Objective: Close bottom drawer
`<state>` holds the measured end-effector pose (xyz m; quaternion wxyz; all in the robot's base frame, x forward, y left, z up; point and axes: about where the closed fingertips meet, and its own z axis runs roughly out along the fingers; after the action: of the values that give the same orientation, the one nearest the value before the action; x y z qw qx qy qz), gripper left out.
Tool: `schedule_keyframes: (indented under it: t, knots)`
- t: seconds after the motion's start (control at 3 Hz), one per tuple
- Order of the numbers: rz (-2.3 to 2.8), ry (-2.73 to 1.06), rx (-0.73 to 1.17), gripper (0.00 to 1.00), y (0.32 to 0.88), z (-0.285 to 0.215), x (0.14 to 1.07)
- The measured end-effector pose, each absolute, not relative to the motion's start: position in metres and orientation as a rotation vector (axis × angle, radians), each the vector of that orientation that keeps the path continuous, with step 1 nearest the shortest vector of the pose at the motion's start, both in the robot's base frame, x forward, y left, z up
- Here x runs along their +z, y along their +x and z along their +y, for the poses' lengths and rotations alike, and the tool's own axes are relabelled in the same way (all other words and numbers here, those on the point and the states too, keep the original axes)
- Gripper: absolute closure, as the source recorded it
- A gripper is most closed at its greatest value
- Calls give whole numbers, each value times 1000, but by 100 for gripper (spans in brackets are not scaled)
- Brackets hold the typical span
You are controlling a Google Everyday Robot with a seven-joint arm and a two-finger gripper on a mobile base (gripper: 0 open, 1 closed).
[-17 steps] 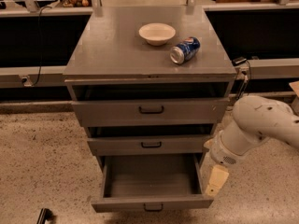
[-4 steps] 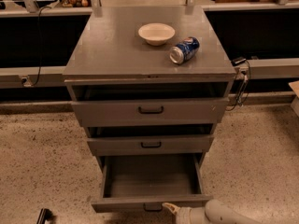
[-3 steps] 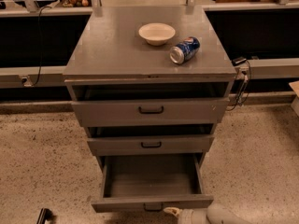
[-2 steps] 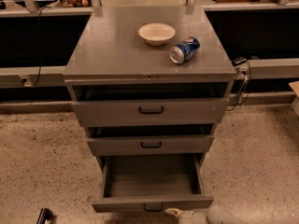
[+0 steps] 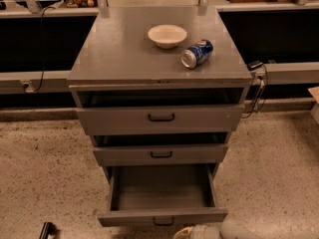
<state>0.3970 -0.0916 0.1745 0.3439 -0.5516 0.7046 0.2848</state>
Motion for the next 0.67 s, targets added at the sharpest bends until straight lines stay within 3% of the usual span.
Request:
schedule_keyframes:
  t: [0.33, 0.67]
  knots:
    - [1819, -1438, 784, 97, 400, -90, 167]
    - [1808, -1386, 786, 100, 417, -95, 149]
